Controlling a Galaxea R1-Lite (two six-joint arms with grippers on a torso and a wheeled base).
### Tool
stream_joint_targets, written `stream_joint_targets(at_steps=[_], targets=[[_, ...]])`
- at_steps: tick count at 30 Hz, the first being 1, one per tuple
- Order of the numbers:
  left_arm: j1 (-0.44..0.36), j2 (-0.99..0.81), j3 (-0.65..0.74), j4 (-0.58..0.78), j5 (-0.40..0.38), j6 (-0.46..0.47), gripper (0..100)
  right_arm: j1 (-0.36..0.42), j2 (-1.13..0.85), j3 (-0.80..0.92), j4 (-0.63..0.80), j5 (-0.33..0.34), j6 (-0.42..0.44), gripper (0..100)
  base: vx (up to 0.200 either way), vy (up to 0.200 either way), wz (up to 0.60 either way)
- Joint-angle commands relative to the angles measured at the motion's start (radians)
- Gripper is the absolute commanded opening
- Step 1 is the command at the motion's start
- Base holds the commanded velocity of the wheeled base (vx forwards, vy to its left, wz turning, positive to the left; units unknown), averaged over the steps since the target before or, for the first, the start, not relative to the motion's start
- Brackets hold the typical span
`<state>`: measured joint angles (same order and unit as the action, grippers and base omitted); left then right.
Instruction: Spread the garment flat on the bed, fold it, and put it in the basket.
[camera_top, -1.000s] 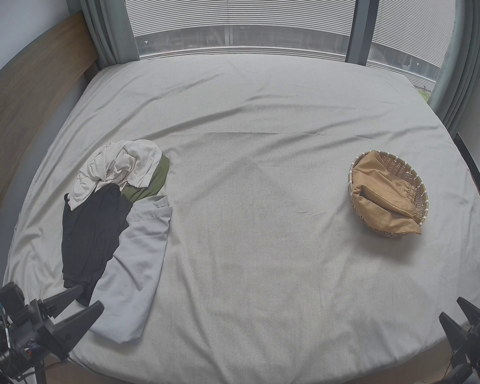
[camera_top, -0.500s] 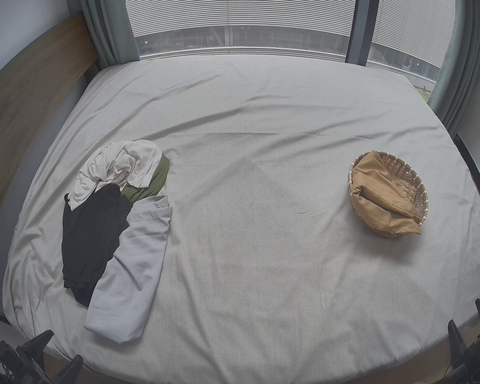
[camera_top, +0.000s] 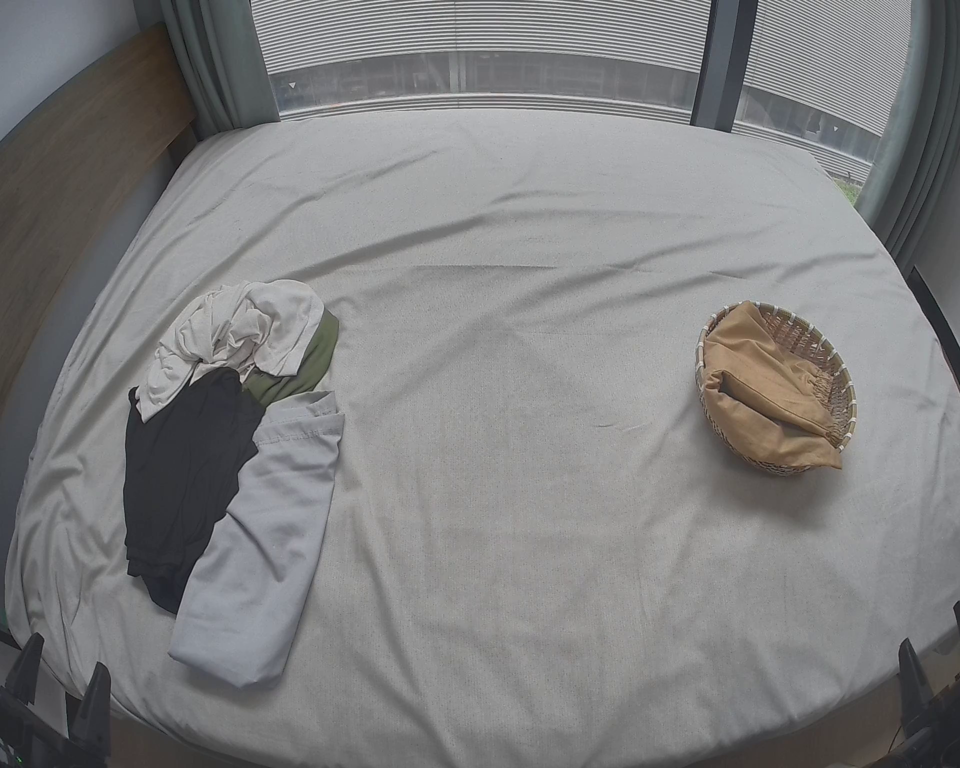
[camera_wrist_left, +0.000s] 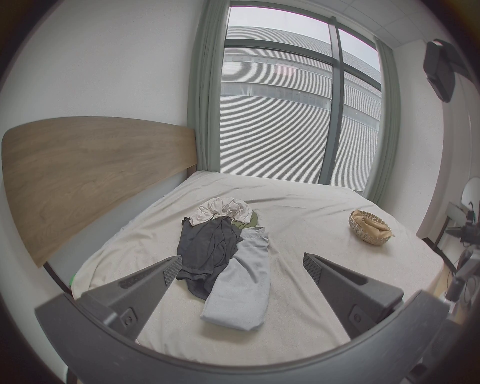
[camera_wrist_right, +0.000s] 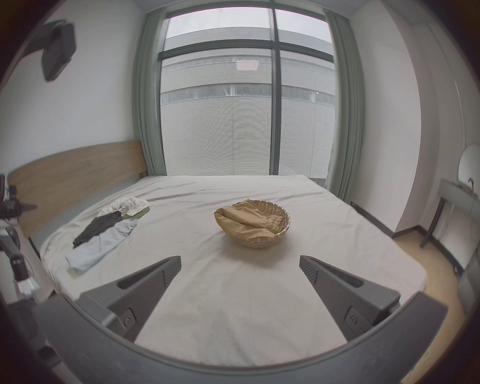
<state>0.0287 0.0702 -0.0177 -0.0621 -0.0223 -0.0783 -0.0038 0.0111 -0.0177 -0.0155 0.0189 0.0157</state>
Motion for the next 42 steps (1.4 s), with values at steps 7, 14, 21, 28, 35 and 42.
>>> stream_joint_targets(at_steps=[7,14,21,28,35,42], targets=[[-0.027,-0.07,0.018,0.061,-0.004,0.088,100,-0.004,-0.011,0.015,-0.037,0.026,0.041,100,0.0,0.0,0.0],[-0.027,-0.07,0.018,0.059,-0.002,0.081,100,-0.004,-0.011,0.004,-0.004,0.078,-0.026,100,0.0,0.0,0.0],[-0.027,-0.07,0.018,0.059,-0.002,0.083,100,-0.001,-0.011,-0.004,0.02,0.11,-0.04,100,0.0,0.0,0.0],[-0.027,-0.07,0.018,0.059,-0.001,0.081,100,-0.001,-0.011,0.018,0.014,-0.033,-0.014,100,0.0,0.0,0.0],[-0.027,-0.07,0.018,0.059,-0.001,0.08,100,-0.001,-0.011,0.018,0.014,-0.028,-0.019,100,0.0,0.0,0.0],[-0.026,-0.07,0.018,0.059,-0.001,0.078,100,-0.001,-0.011,0.018,0.014,-0.033,-0.017,100,0.0,0.0,0.0]])
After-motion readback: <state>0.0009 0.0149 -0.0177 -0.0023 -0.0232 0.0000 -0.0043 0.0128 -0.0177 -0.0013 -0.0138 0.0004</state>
